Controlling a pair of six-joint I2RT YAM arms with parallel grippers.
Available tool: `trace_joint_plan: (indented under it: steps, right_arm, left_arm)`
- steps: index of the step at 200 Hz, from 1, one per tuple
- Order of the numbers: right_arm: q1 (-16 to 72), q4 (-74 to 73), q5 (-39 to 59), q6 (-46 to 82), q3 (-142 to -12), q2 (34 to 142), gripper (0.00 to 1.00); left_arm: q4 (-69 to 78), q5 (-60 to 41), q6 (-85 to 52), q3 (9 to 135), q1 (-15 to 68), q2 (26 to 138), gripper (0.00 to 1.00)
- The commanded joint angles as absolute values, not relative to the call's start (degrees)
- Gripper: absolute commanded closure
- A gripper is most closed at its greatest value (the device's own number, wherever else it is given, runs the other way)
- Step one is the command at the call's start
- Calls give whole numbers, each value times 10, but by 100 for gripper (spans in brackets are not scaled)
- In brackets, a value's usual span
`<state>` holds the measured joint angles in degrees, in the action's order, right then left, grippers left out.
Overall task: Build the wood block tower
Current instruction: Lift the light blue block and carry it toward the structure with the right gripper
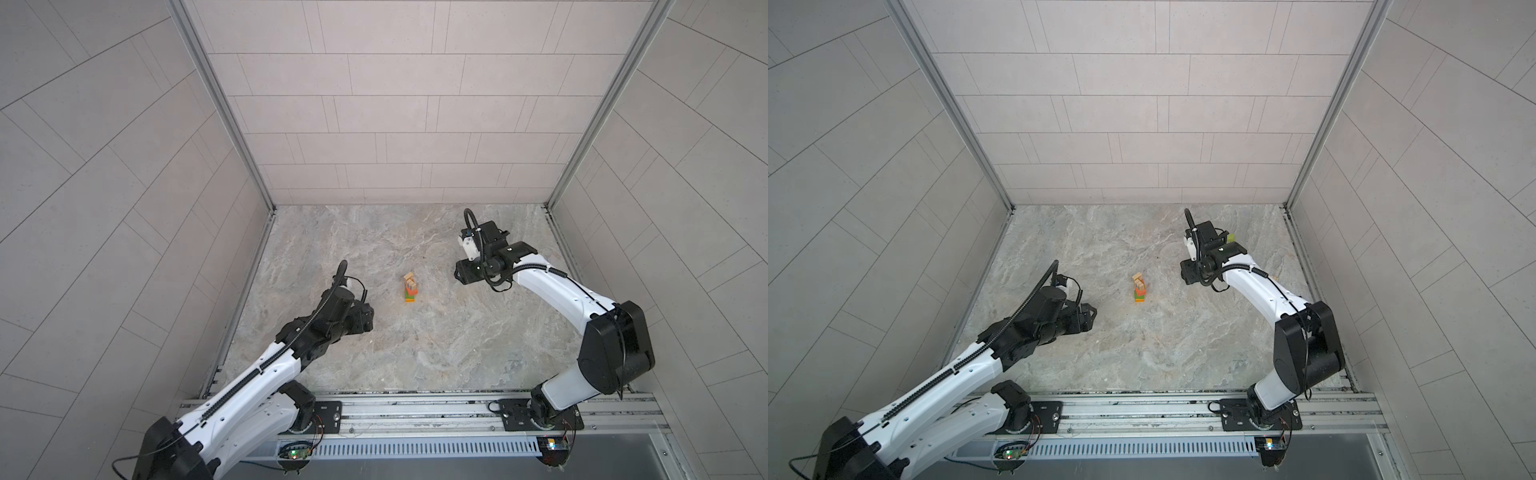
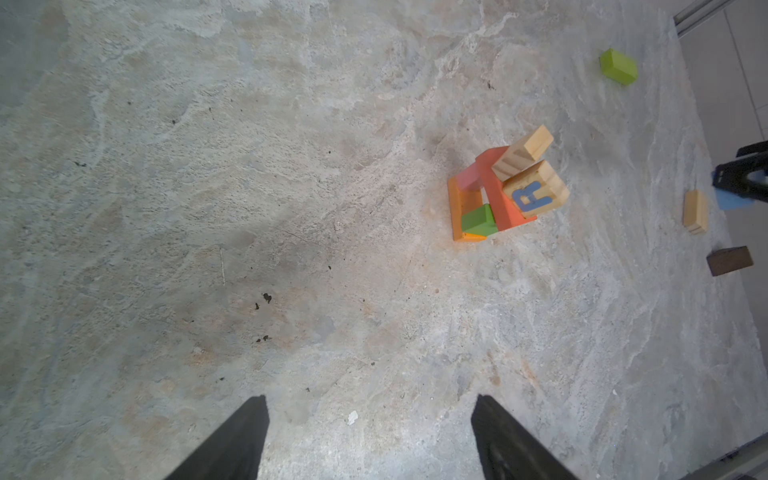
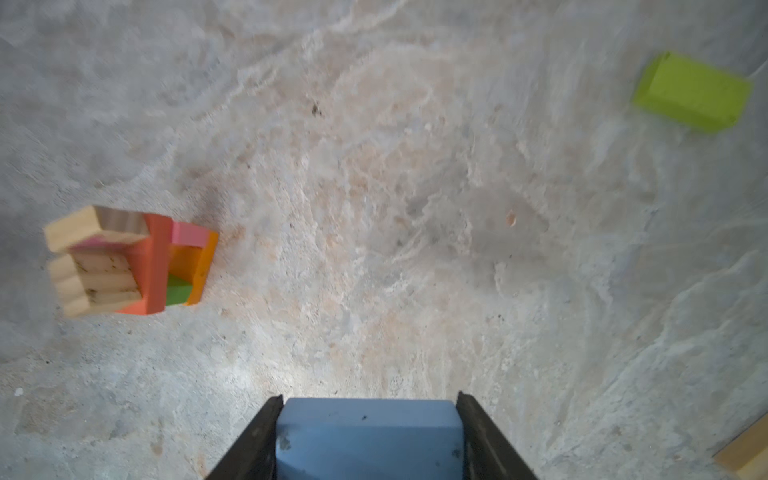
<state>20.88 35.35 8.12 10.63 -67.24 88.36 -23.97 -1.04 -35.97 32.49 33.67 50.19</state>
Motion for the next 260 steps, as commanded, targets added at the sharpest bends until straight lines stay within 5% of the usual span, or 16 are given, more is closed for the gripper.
trace_joint_plan:
  steps: [1, 128, 215, 260]
  right_arm:
    - [221, 322, 64, 131, -630, 878, 56]
    - [250, 305, 40, 132, -631, 1022, 55]
    - [256, 313, 35, 124, -619, 993, 24]
    - [256, 297, 16, 135, -582, 926, 22]
  left_arm:
    - [-237, -13, -353, 316, 339, 509, 19]
    - [-196, 2, -363, 267, 339, 526, 19]
    - [-202, 4, -356, 278, 338, 533, 17]
    - [-215, 10, -352, 285, 338, 525, 16]
